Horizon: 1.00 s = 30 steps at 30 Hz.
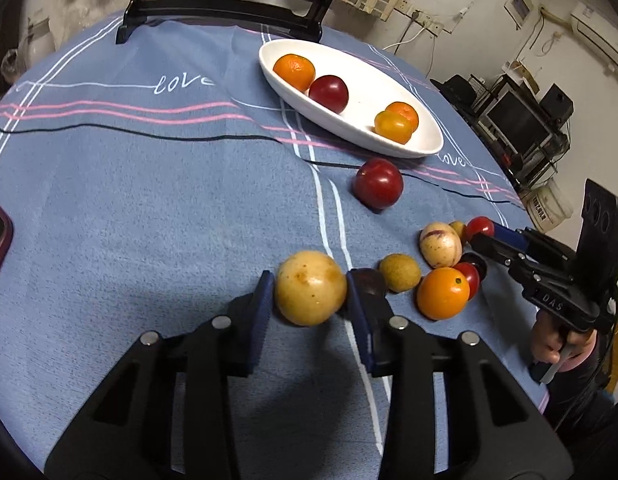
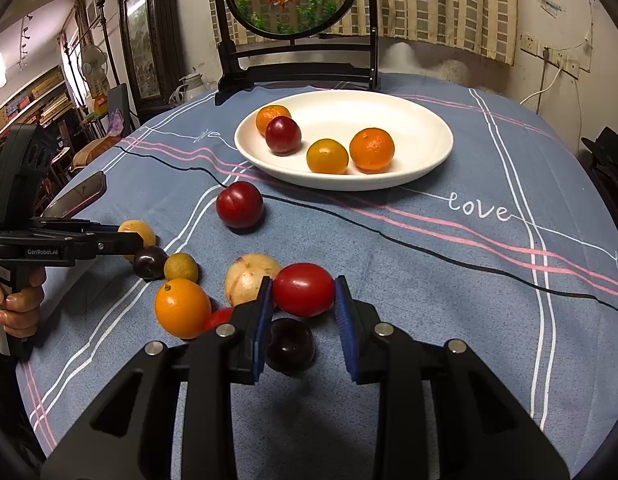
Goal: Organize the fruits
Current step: 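Grasp the red tomato with the right tool while the left tool grasps the pale fruit, then place both fruits on the white plate and open both tools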
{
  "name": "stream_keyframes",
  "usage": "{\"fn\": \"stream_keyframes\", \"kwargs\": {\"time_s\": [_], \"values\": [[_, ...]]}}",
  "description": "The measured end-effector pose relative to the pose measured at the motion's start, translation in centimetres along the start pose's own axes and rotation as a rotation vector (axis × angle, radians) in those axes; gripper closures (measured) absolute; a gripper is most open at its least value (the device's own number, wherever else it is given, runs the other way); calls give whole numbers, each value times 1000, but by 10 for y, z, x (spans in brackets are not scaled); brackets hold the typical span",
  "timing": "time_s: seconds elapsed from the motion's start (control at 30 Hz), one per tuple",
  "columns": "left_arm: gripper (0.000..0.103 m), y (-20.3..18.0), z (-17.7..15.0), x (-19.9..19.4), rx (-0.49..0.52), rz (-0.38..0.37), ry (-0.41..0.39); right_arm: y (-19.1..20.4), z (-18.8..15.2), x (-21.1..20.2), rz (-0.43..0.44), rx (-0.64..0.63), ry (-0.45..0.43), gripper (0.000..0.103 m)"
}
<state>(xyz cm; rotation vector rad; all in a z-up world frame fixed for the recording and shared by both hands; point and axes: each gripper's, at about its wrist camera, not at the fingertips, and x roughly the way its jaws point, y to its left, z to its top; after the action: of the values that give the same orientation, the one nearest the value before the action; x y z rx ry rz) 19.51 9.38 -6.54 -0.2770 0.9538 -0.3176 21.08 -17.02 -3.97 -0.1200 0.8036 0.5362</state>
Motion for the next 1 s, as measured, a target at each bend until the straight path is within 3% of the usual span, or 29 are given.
{"fn": "stream_keyframes", "kwargs": {"time_s": [0.13,0.3,0.5,0.63,0.8,0.9,1.0], "values": [[67,-1,1,-1,1,12,-13,0,0,-1,-3,-1,-3,72],[67,-17,-2,-7,98,148,-84,1,0,-5,-5,0,-21,72],[67,-18,9,-20,61,46,-133,-5,3,-7,13,29,-42,72],[67,-35,40,-15,96,40,-149,-20,15,-5,35,105,-79,72],[67,-62,87,6,155,41,-157,-42,50,9,-33,184,-169,72],[67,-72,119,26,157,21,-138,-58,70,27,-55,236,-184,72],[67,-79,149,50,152,49,-125,-74,82,47,-71,289,-164,72]]}}
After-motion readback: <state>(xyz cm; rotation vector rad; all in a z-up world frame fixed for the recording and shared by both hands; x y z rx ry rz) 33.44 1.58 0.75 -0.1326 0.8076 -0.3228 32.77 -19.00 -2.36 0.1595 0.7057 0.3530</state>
